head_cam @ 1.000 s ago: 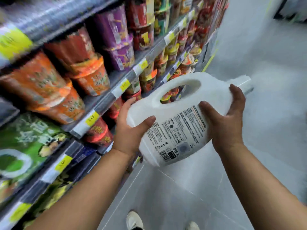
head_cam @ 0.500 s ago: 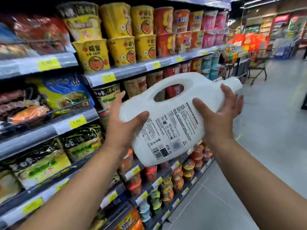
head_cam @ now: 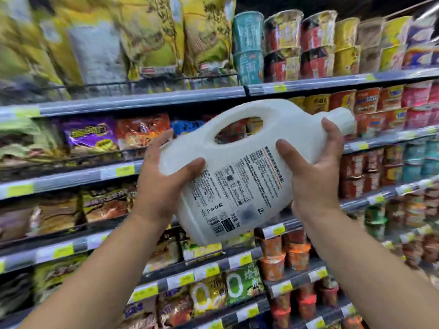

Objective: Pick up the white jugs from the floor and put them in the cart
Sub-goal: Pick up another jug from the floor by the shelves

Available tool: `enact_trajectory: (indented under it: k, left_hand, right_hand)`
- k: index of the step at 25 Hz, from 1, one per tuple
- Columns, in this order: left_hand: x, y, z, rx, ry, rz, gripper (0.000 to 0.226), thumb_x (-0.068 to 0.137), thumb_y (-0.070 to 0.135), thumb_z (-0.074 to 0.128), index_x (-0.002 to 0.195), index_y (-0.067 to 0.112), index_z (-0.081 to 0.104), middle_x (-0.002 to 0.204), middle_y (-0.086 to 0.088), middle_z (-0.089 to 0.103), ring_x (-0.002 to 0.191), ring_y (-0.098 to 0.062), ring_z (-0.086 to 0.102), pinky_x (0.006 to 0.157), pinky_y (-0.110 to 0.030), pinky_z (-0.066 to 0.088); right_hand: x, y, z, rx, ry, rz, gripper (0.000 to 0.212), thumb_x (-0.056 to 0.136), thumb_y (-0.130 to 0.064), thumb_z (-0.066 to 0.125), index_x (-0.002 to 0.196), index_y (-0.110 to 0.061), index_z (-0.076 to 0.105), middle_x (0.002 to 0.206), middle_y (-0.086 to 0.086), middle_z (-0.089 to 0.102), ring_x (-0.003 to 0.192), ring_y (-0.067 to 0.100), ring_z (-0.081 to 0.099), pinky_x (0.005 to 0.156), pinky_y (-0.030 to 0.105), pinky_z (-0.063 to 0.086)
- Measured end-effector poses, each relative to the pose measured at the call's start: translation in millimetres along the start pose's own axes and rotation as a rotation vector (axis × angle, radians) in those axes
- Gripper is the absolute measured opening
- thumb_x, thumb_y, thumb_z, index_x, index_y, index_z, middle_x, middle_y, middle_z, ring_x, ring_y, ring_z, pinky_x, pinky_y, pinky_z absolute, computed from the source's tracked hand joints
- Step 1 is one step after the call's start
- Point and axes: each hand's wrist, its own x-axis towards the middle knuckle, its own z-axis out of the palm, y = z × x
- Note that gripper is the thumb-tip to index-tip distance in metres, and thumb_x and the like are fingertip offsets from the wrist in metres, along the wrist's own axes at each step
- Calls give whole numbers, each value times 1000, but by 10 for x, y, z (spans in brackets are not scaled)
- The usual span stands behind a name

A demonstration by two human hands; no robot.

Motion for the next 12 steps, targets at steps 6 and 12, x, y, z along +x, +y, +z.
enact_trajectory:
  k: [6, 12]
  left_hand:
    - [-160, 797, -1688, 142, 178, 87, 79, 53, 34, 86, 125, 32, 54, 112, 9, 61, 94, -6, 67, 78, -30, 59]
    - [-482, 1486, -3512, 380, 352, 71, 84, 51, 41, 86, 128, 34, 54, 124, -1, 60, 106, -19, 67, 84, -44, 60]
  right_hand:
    - [-780, -152, 1593, 199, -164, 41, 72, 60, -37, 88, 117, -50, 47, 136, -1, 48, 117, 18, 58, 93, 46, 53]
    - [-1959, -29, 3177, 449, -290, 191, 74, 62, -31, 86, 122, -44, 45, 128, -6, 52, 114, 16, 60, 94, 46, 53]
